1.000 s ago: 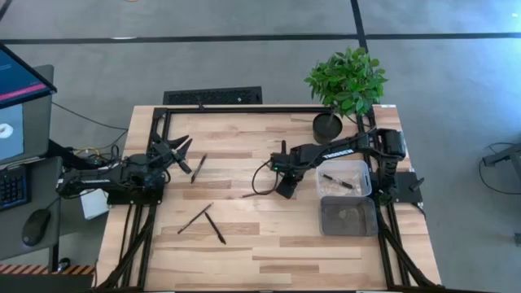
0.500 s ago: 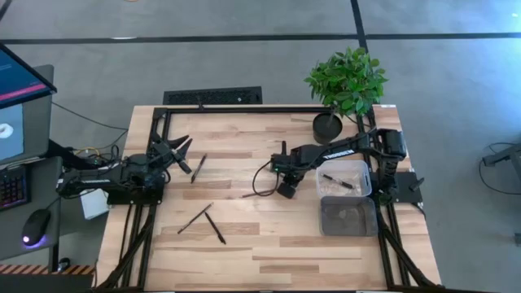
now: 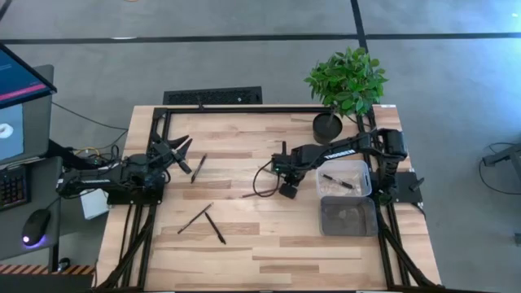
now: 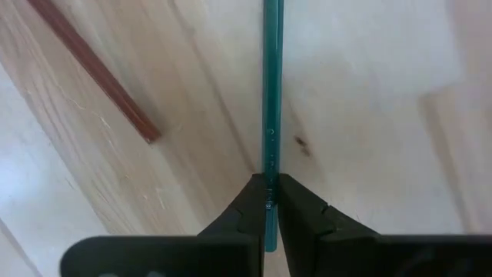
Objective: Sort pens & pencils
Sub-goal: Put the dark green pencil into the black transparent bin
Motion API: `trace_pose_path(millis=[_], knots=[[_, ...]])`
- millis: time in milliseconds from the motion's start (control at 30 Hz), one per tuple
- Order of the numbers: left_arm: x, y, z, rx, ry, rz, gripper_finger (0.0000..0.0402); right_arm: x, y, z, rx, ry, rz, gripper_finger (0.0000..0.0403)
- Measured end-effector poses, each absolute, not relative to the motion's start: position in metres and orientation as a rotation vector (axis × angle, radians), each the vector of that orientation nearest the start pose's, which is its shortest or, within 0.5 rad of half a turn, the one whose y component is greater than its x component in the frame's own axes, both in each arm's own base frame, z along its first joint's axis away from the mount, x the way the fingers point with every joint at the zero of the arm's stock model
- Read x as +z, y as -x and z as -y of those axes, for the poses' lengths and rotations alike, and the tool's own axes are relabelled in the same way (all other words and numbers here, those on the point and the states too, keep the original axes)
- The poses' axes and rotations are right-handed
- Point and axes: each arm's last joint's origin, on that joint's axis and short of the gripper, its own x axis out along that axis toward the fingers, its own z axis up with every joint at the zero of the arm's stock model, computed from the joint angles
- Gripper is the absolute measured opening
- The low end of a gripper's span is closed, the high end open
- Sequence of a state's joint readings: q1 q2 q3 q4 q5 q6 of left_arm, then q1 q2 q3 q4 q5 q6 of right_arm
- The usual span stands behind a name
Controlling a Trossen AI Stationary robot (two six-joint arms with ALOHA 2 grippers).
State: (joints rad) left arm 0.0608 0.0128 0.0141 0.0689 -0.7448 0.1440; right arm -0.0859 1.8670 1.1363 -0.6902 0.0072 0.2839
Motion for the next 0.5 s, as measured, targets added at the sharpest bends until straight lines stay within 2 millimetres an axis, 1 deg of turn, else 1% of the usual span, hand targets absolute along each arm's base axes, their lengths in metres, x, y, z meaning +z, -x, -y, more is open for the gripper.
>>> trace_pose_path(millis=[200, 267, 400, 500], knots=[[0.174, -0.088, -0.025, 0.809, -0.111, 0.01, 0.0073, 0.163, -0.327, 0.026, -0.272, -0.294, -1.357, 0.0048], [0.174, -0.088, -0.025, 0.809, -0.111, 0.01, 0.0073, 0.172, -0.322, 0.023, -0.267, -0.293, -1.36, 0.0048], [0.174, -0.088, -0.025, 0.809, -0.112, 0.01, 0.0073, 0.197, -0.31, 0.016, -0.261, -0.3, -1.331, 0.0048], [0.174, -0.088, -0.025, 0.809, -0.112, 0.01, 0.0073, 0.22, -0.298, 0.005, -0.246, -0.311, -1.294, 0.0048]])
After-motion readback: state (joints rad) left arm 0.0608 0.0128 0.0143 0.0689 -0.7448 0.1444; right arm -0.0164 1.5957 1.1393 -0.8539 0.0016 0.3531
